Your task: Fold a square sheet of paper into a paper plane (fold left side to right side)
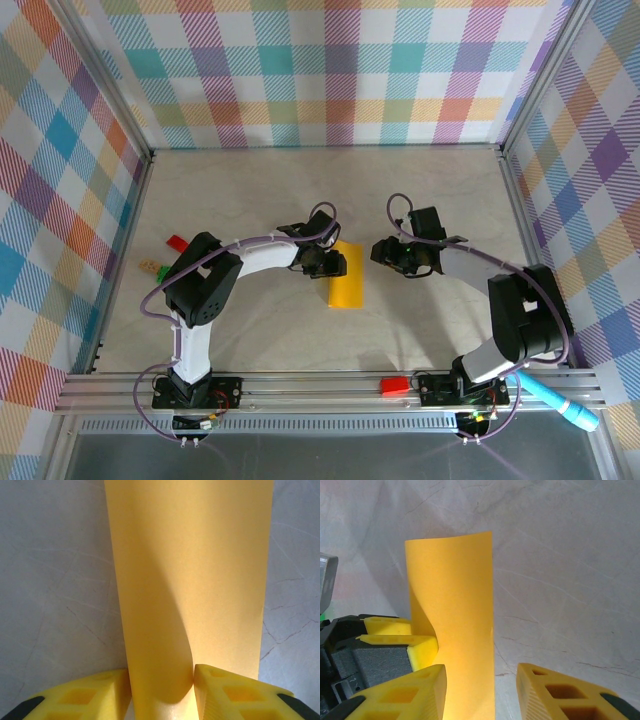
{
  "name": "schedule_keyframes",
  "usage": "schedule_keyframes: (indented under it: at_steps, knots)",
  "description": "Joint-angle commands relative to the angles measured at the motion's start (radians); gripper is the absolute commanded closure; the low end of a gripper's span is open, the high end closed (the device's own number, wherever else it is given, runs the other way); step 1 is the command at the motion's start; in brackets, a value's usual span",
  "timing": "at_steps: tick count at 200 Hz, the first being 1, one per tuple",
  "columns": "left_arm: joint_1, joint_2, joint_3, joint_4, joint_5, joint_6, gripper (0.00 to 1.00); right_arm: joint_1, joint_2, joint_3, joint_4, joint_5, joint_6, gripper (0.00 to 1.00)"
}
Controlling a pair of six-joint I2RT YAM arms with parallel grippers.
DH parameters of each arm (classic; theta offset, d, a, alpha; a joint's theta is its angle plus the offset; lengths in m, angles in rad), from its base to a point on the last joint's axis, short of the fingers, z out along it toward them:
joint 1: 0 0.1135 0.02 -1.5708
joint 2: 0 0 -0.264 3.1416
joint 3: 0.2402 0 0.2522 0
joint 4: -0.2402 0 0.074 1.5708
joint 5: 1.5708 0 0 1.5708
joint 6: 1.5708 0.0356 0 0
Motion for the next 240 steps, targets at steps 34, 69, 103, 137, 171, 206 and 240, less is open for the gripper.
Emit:
schedule_keyframes:
  at_steps: [34,69,103,137,171,206,240]
  knots:
    - [-0.026,0.119,-0.049,-0.038,-0.039,-0.001,0.59,-0.004,0.041,-0.01,0.019,-0.049,-0.009,0.59]
    - [-0.026,0.123,-0.049,-0.038,-0.035,-0.004,0.59,-0.003,0.056,-0.011,0.025,-0.064,-0.008,0.59]
    - [-0.026,0.129,-0.047,-0.038,-0.033,-0.01,0.59,-0.003,0.063,-0.008,0.03,-0.069,-0.006,0.59]
    - [-0.026,0.131,-0.046,-0.04,-0.03,-0.012,0.59,-0.004,0.068,-0.007,0.03,-0.073,-0.008,0.59]
    - [-0.026,0.135,-0.044,-0.039,-0.029,-0.012,0.58,-0.003,0.076,-0.006,0.033,-0.084,-0.008,0.59]
    - [-0.026,0.136,-0.044,-0.042,-0.03,-0.011,0.58,-0.002,0.08,-0.004,0.036,-0.087,-0.006,0.59]
    - [-0.026,0.136,-0.044,-0.043,-0.032,-0.011,0.58,0.0,0.092,0.001,0.045,-0.107,-0.006,0.6]
